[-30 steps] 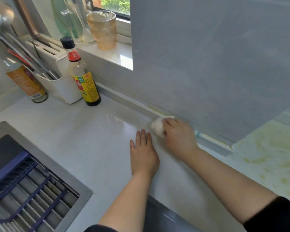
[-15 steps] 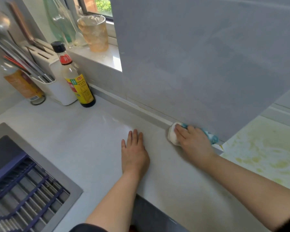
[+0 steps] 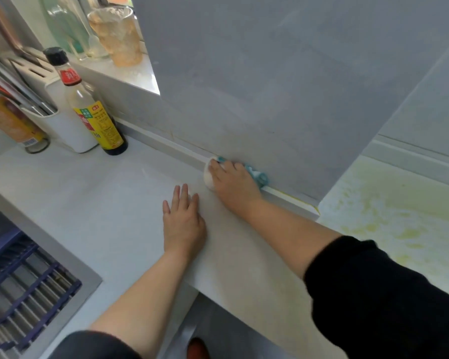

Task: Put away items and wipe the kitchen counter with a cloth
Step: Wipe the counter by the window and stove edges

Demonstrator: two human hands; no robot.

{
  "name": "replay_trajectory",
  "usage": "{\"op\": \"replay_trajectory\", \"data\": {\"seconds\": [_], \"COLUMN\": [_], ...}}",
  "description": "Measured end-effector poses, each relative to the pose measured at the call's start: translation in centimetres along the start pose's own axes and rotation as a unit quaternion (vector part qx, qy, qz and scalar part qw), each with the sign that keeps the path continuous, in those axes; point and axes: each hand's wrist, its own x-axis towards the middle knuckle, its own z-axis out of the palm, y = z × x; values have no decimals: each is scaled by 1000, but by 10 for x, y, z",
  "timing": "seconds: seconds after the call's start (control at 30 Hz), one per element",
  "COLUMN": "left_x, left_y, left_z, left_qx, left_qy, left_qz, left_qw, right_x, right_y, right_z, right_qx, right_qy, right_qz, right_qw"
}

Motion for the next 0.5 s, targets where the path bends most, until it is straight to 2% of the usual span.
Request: {"op": "replay_trajectory", "data": {"seconds": [0.07, 0.17, 0.3, 0.4, 0.43, 0.5], "left_x": [-6, -21, -50, -71, -76, -81], "left_y": [4, 23, 54, 59, 60, 58], "left_z": [-3, -5, -2, 3, 4, 4], "left_qx": [36, 50, 44, 39, 37, 24], "left_qy": [0, -58, -76, -63, -57, -52], "left_qz": [39, 45, 31, -3, -25, -69], "left_qw": [999, 996, 996, 997, 997, 996], "right_x": [-51, -125, -191, -190, -180, -152], "right_y": [21, 55, 78, 64, 52, 28], "right_z": [9, 13, 8, -12, -15, -18], "right_qx": [-2, 14, 66, 140, 160, 207], "right_qy": [27, 66, 30, 55, 67, 69], "right_qz": [-15, 10, 108, 181, 180, 125], "right_qw": [1000, 998, 992, 972, 968, 968]}}
